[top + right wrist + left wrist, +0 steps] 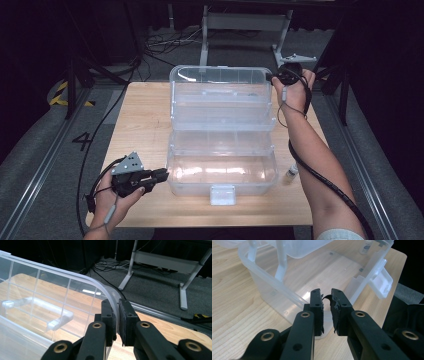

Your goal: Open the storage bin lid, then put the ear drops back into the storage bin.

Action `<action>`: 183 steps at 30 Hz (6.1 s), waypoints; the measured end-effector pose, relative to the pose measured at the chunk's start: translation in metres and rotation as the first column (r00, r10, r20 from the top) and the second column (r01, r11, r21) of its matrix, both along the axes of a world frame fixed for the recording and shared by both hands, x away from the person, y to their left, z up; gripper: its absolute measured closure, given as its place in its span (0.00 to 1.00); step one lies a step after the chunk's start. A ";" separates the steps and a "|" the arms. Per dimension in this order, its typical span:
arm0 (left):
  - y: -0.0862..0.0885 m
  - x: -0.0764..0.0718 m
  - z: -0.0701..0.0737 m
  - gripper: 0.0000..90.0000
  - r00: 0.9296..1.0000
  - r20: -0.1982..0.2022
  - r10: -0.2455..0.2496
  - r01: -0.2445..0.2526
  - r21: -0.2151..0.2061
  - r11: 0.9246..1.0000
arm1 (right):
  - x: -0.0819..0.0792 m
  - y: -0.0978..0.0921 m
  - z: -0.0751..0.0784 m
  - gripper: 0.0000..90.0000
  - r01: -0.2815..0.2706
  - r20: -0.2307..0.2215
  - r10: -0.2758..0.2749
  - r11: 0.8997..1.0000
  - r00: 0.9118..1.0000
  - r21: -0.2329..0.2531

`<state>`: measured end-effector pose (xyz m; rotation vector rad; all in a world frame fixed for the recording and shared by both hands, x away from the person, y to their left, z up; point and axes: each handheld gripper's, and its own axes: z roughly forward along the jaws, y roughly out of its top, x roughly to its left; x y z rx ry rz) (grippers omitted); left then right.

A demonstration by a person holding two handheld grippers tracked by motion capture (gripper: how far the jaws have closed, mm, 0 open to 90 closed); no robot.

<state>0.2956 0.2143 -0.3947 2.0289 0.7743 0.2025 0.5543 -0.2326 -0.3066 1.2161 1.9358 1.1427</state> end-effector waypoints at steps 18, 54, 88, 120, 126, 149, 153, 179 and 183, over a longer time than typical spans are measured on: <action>0.012 -0.010 0.000 0.88 0.999 0.001 0.045 -0.045 0.005 0.999 | 0.024 0.001 -0.017 0.94 0.016 -0.075 -0.015 1.000 0.997 0.023; 0.026 -0.029 0.000 0.87 0.995 -0.003 0.103 -0.103 0.000 0.995 | 0.050 -0.001 -0.045 0.93 0.022 -0.193 -0.012 0.998 0.981 0.053; 0.028 -0.027 -0.003 0.87 0.995 -0.011 0.096 -0.096 0.001 0.995 | 0.062 -0.004 -0.074 0.92 0.066 -0.279 -0.026 0.989 0.960 0.132; 0.010 -0.002 0.000 0.86 1.000 -0.003 0.028 -0.028 -0.002 1.000 | -0.012 -0.061 0.001 0.72 -0.052 -0.099 0.071 0.983 0.993 0.177; 0.012 -0.002 0.001 0.86 0.999 0.003 0.032 -0.032 -0.003 0.999 | -0.036 -0.079 0.013 0.71 -0.064 -0.071 0.079 0.980 0.994 0.189; 0.018 -0.002 0.005 0.86 0.997 0.002 0.073 -0.073 -0.004 0.997 | -0.111 -0.126 0.036 0.66 -0.109 -0.049 0.116 0.986 0.992 0.129; 0.022 -0.002 0.007 0.86 0.996 0.009 0.084 -0.084 -0.006 0.996 | -0.120 -0.130 0.035 0.64 -0.122 -0.065 0.131 0.985 0.989 0.125; 0.034 -0.004 0.011 0.85 0.991 0.030 0.130 -0.130 -0.022 0.991 | -0.135 -0.122 0.013 0.55 -0.298 -0.291 0.273 0.953 0.917 -0.045; 0.034 -0.003 0.010 0.85 0.991 0.027 0.129 -0.128 -0.018 0.992 | -0.135 -0.118 0.009 0.54 -0.322 -0.326 0.283 0.944 0.902 -0.071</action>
